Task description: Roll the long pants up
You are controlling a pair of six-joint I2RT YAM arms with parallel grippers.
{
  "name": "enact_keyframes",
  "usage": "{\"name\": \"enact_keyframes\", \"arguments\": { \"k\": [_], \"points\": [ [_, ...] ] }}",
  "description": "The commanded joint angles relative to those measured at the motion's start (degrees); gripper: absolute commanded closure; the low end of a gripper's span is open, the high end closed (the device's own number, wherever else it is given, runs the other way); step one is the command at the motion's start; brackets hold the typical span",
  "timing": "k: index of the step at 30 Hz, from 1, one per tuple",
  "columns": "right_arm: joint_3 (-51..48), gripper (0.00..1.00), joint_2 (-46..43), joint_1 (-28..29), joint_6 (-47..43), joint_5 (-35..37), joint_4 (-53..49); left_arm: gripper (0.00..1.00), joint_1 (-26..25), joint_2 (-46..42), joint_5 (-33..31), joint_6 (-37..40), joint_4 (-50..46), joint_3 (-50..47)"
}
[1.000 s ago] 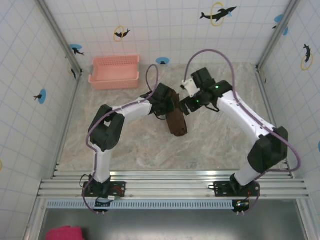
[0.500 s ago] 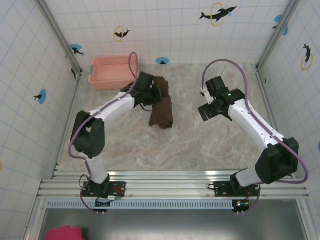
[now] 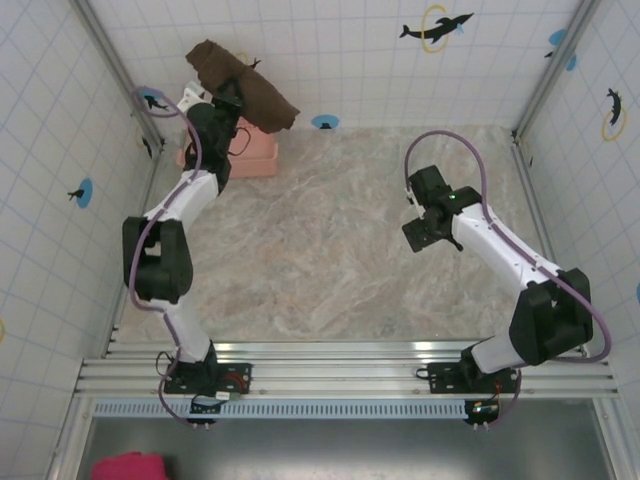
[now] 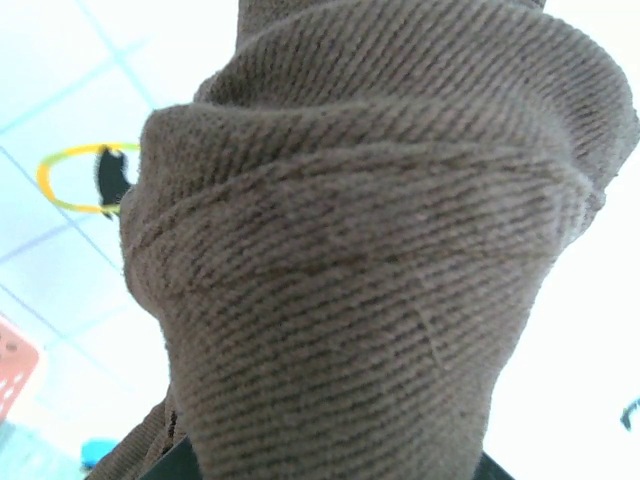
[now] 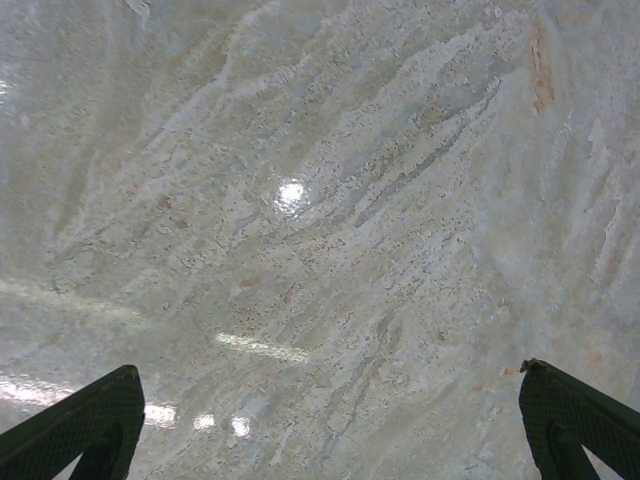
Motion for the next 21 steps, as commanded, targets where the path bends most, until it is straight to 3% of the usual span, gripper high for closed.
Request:
{"name": "enact_keyframes", "arguments": {
  "k": [1, 5, 10, 13, 16, 21],
  "points": [
    [-2.13, 0.01, 1.99, 0.26, 2.14, 3.85, 0.36, 1.00, 0.87, 10.31, -7.91, -9.59, 21.31, 5.97],
    [-3.94, 0.01, 3.60, 0.92, 4.50, 5.10, 0.26, 1.00, 1.74, 22.41, -11.34, -13.64, 24.51, 16.64],
    [-5.58, 0.01, 5.44, 3.64, 6.65, 7.06, -1.54, 1.00, 3.77, 31.02, -13.83, -17.19, 24.41, 18.04],
    [-5.60, 0.01, 5.94, 4.87, 7.12, 7.62, -2.88, 1.00, 5.23, 30.51, -11.79, -19.26, 21.79, 13.15],
    [-3.91, 0.01, 6.80, 5.27, 6.70, 6.79, -3.60, 1.00, 6.77, 26.59, -6.46, -21.28, 11.76, 6.36],
    [2.27, 0.01, 10.10, 6.43, 6.15, 4.62, -4.57, 1.00, 9.44, 18.37, 4.04, -15.02, -7.05, -0.93]
  ]
}}
